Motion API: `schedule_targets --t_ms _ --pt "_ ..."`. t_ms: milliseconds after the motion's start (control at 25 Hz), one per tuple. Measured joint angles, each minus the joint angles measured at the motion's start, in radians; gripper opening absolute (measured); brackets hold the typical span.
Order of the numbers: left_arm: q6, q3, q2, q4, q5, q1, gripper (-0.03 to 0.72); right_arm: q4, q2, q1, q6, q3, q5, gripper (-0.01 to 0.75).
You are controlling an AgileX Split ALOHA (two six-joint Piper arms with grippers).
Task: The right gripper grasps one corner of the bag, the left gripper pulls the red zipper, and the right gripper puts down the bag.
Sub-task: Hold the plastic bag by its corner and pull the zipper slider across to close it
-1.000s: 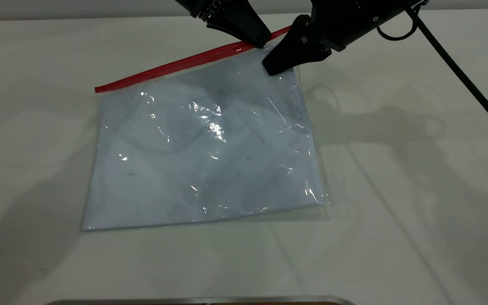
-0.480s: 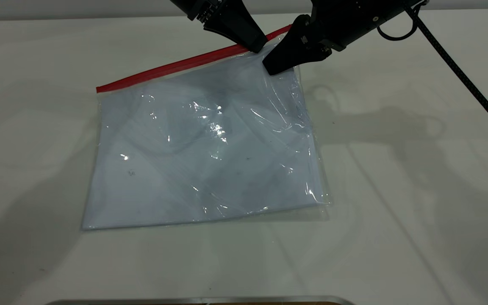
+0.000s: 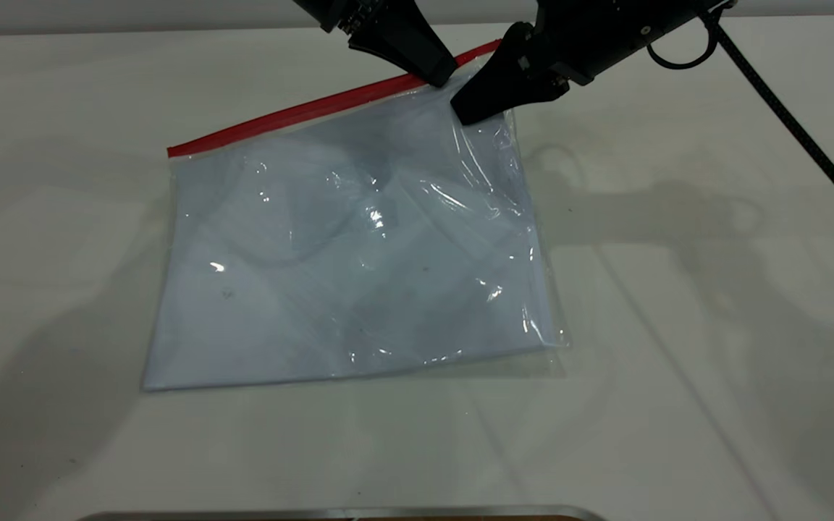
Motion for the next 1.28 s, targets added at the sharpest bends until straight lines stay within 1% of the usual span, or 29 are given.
schedule_targets --t_ms 240,480,720,920,1280 --pt "0.000 0.000 -0.001 -0.048 0.000 0.033 0.056 0.092 0.000 -0.039 -0.001 0.000 0.058 0.033" --pt "0.000 -0.001 -0.001 -0.035 0.000 0.068 0.057 0.145 0.000 -0.068 -0.015 -0.001 0.094 0.033" --pt "-0.001 -0.003 -0.002 0.047 0.000 0.094 0.060 0.192 0.000 -0.076 -0.052 -0.001 0.104 0.033" --pt "-0.037 -0.005 -0.004 0.121 -0.001 0.118 0.061 0.216 0.000 -0.094 -0.063 -0.001 0.118 0.033" --pt "-0.107 -0.005 -0.004 0.257 -0.001 0.206 0.063 0.281 0.000 -0.156 -0.084 -0.001 0.136 0.033"
